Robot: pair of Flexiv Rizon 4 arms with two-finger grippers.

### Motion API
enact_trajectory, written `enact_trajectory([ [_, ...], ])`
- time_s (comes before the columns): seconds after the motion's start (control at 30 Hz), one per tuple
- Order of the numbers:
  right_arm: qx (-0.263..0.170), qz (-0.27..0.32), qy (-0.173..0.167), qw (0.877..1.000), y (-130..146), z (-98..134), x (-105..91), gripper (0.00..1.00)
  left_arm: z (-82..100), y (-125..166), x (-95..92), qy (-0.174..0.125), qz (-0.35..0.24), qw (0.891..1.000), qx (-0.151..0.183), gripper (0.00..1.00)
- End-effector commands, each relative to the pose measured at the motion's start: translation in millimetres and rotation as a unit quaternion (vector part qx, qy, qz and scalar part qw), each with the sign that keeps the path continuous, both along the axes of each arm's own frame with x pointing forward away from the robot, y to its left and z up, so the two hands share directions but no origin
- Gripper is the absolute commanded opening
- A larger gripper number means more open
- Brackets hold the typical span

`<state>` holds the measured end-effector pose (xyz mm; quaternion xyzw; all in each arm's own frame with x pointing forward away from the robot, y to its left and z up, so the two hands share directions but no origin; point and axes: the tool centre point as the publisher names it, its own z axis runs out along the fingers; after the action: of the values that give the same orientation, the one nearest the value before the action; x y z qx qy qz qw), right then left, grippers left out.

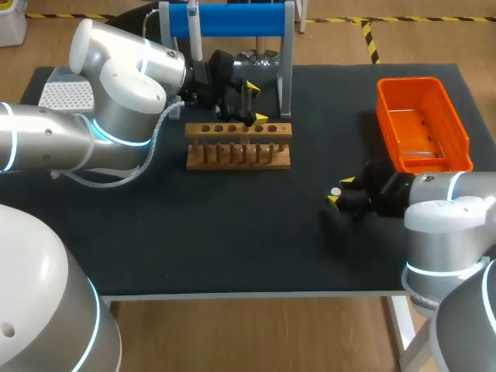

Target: Invert the test tube, pick up the pipette, mount the tip to pipette, aspirate from beaker and dispense into the tube, eject the tip, return the pipette, and cap with the stopper.

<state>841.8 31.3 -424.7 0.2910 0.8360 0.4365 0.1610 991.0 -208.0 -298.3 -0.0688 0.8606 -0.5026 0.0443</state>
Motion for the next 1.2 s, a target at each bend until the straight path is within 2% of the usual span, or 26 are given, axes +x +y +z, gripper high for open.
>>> enact_trajectory([
  [0.03,-0.001,-0.001,-0.001,1.0,2.0,-1.9,1.6,0.5,0.1,0.0,0.6,0.001,-0.001,1.0,0.0,1.0],
  [0.77,-0.006,-0.002,0.0,1.0,3.9,-4.9,4.3,0.45,0.1,0.0,0.6,0.001,-0.001,1.0,0.0,1.0],
  [1.2,-0.005,-0.005,0.002,1.0,3.5,-5.5,5.2,0.39,0.1,0.0,0.6,0.001,-0.001,1.0,0.0,1.0],
])
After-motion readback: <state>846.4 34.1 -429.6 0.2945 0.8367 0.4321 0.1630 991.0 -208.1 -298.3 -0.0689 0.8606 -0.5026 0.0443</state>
